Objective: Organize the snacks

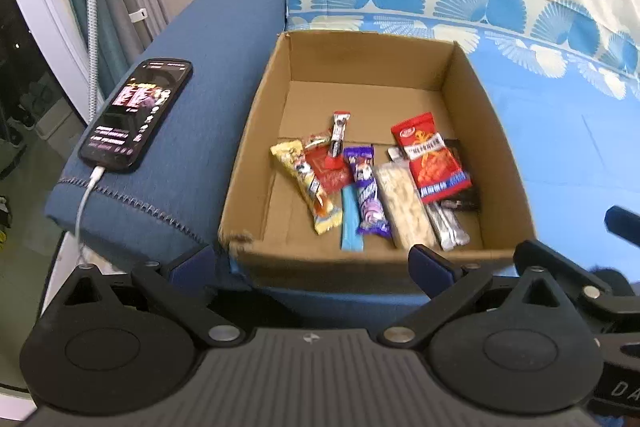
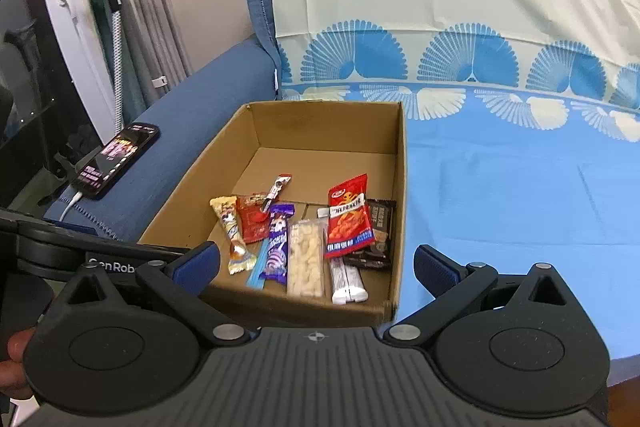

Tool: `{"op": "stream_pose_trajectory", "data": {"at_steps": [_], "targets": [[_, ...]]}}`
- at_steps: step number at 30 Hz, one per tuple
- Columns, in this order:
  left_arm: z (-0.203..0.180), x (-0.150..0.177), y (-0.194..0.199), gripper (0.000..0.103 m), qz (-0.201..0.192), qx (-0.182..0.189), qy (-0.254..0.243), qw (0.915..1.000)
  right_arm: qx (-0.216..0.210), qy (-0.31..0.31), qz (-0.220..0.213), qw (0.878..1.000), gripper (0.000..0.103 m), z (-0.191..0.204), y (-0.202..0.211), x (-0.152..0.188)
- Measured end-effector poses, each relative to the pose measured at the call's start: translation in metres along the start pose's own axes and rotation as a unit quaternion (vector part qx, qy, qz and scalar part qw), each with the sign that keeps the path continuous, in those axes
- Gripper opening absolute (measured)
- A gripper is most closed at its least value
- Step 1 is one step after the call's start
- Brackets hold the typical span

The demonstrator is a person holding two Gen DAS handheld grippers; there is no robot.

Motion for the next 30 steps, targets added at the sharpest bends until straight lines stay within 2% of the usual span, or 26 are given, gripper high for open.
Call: {"op": "stream_pose_trajectory", "data": {"at_steps": [5,13,18,30], "targets": [[-0.002,0.017,0.018,0.103,-0.014,-0.016,-0.027,0.9994,0.011,0.020,-0.016,1.000,0.102,0.005,0.025,0.008],[0.005,0.028,0.043,0.103,-0.038,0.004,0.020,0.9991,0.015,0.036,-0.037,0.999,0.102,0.009,0.051,0.014],[0.008,0.033,0.051,0.103,-0.047,-0.014,0.018,0.9986,0.013,0.042,-0.048,0.998,0.102,0.013,0.062,0.017],[0.011,0.046,0.060,0.103,-0.039,-0.005,0.021,0.9990,0.014,0.039,-0.060,0.997,0.102,0.014,0.073,0.021]]}}
Point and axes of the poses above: each gripper's, at about its wrist camera, not at the fingertips, and y roughly against the way its jaws point, z to its left, x to its underside, the point moved 8 cm from there along -y, roughly the way its jaws point, and after that the axes turned 15 degrees about y, right-handed, at the moved point
